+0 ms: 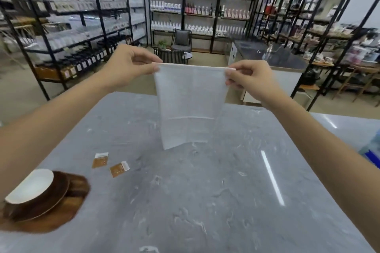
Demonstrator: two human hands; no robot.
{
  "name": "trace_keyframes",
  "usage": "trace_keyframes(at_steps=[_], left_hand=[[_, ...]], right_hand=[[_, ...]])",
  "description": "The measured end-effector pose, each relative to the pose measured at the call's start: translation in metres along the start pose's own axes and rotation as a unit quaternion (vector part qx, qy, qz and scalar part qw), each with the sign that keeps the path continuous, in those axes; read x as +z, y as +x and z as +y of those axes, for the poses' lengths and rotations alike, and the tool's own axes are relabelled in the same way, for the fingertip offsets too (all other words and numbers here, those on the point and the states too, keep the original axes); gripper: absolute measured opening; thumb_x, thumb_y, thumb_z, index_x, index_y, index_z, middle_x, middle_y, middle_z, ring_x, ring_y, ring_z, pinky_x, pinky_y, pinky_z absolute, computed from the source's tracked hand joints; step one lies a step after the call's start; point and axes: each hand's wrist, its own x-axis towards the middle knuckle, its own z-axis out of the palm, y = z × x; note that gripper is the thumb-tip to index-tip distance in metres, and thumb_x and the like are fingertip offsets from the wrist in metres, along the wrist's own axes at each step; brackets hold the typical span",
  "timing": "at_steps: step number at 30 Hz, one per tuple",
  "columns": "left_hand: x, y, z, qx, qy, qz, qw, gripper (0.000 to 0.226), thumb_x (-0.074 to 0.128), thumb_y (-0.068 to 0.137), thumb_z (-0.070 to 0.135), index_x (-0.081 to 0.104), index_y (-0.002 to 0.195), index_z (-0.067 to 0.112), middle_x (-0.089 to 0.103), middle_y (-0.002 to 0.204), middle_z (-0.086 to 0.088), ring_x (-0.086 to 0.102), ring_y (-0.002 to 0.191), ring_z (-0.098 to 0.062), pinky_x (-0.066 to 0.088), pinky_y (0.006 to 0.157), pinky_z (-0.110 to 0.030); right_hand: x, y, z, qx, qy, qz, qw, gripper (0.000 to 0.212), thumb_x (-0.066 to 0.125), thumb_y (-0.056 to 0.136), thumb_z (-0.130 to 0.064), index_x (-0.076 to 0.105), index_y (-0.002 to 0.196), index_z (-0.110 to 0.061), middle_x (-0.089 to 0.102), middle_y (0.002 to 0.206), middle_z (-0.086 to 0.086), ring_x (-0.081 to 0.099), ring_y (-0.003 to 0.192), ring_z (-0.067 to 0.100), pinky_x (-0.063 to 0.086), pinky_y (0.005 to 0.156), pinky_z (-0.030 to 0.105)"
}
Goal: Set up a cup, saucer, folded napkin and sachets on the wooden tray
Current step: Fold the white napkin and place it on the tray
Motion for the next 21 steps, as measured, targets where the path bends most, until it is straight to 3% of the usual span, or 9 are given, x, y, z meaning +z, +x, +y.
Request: trace_keyframes(at_steps=[3, 9, 13, 17, 21], left_hand=[[-0.006, -0.033, 0.007, 0.002, -0.008, -0.006, 1.000, 0.017, 0.079, 0.085, 0.010, 0.078, 0.102, 0.010, 0.078, 0.094, -0.003, 0.071, 0.085, -0.009, 0.059, 0.087, -0.023], [-0.005, -0.138, 0.003, -0.028, -0.022, -0.085, 0.996, 0.015, 0.080, 0.083, 0.017, 0.080, 0.096, 0.025, 0.079, 0.092, 0.011, 0.074, 0.087, -0.002, 0.055, 0.084, -0.012], [-0.004, -0.218, -0.010, -0.065, -0.049, -0.143, 0.986, 0.014, 0.081, 0.081, 0.023, 0.081, 0.094, 0.028, 0.079, 0.093, 0.010, 0.075, 0.085, -0.008, 0.058, 0.081, -0.017], [0.000, -0.298, -0.025, -0.109, -0.073, -0.182, 0.974, 0.016, 0.079, 0.079, 0.043, 0.080, 0.095, 0.039, 0.079, 0.095, 0.012, 0.075, 0.088, -0.008, 0.055, 0.085, -0.015], [0.011, -0.342, -0.040, -0.138, -0.098, -0.173, 0.970, 0.018, 0.077, 0.081, 0.042, 0.079, 0.099, 0.038, 0.078, 0.097, 0.012, 0.075, 0.090, -0.009, 0.057, 0.087, -0.021]], right_hand=[[0.008, -0.036, -0.010, 0.013, -0.004, -0.006, 1.000, 0.019, 0.072, 0.094, -0.025, 0.077, 0.102, -0.008, 0.080, 0.086, 0.009, 0.077, 0.083, 0.013, 0.064, 0.072, 0.029], [0.034, -0.151, 0.004, 0.063, 0.019, -0.055, 0.996, 0.011, 0.075, 0.093, -0.022, 0.078, 0.096, -0.013, 0.080, 0.083, 0.006, 0.078, 0.085, 0.016, 0.063, 0.067, 0.027], [0.057, -0.236, 0.012, 0.095, 0.048, -0.084, 0.991, 0.011, 0.076, 0.085, -0.031, 0.081, 0.089, -0.022, 0.079, 0.084, 0.002, 0.076, 0.080, 0.016, 0.060, 0.063, 0.023], [0.079, -0.314, 0.021, 0.140, 0.044, -0.091, 0.985, 0.015, 0.077, 0.081, -0.035, 0.082, 0.091, -0.024, 0.079, 0.090, 0.004, 0.075, 0.077, 0.022, 0.063, 0.062, 0.035], [0.097, -0.351, 0.027, 0.188, 0.045, -0.082, 0.978, 0.011, 0.079, 0.081, -0.029, 0.082, 0.092, -0.028, 0.074, 0.079, 0.007, 0.071, 0.075, 0.027, 0.061, 0.061, 0.041]])
